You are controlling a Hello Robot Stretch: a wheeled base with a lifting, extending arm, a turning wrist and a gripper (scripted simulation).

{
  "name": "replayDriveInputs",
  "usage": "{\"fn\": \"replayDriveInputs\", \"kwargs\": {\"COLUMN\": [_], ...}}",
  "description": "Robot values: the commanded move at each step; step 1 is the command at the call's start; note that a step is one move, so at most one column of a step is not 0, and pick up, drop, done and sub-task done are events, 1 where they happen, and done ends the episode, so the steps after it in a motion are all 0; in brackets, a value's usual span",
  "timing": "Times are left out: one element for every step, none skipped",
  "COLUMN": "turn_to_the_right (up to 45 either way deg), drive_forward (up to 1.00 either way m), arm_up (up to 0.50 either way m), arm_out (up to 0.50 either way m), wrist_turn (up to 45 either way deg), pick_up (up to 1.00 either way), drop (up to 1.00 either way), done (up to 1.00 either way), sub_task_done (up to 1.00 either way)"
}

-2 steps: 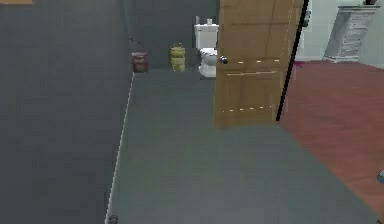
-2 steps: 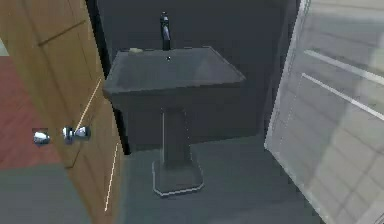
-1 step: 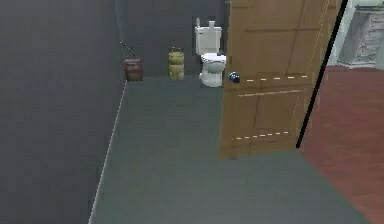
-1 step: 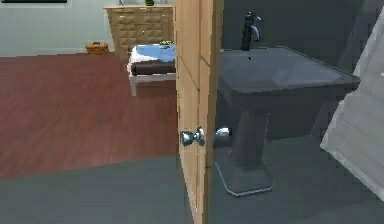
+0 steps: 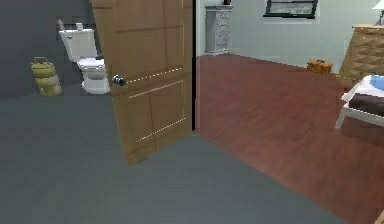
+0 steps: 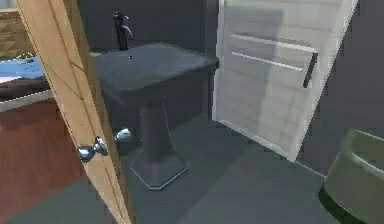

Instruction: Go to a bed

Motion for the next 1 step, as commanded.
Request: {"fn": "replayDriveInputs", "kwargs": {"turn_to_the_right": [0.0], "drive_forward": [0.65], "arm_up": [0.0], "arm_out": [0.0], "wrist_turn": [0.0], "pick_up": [0.0], "drop": [0.0], "done": [0.0], "sub_task_done": [0.0]}}
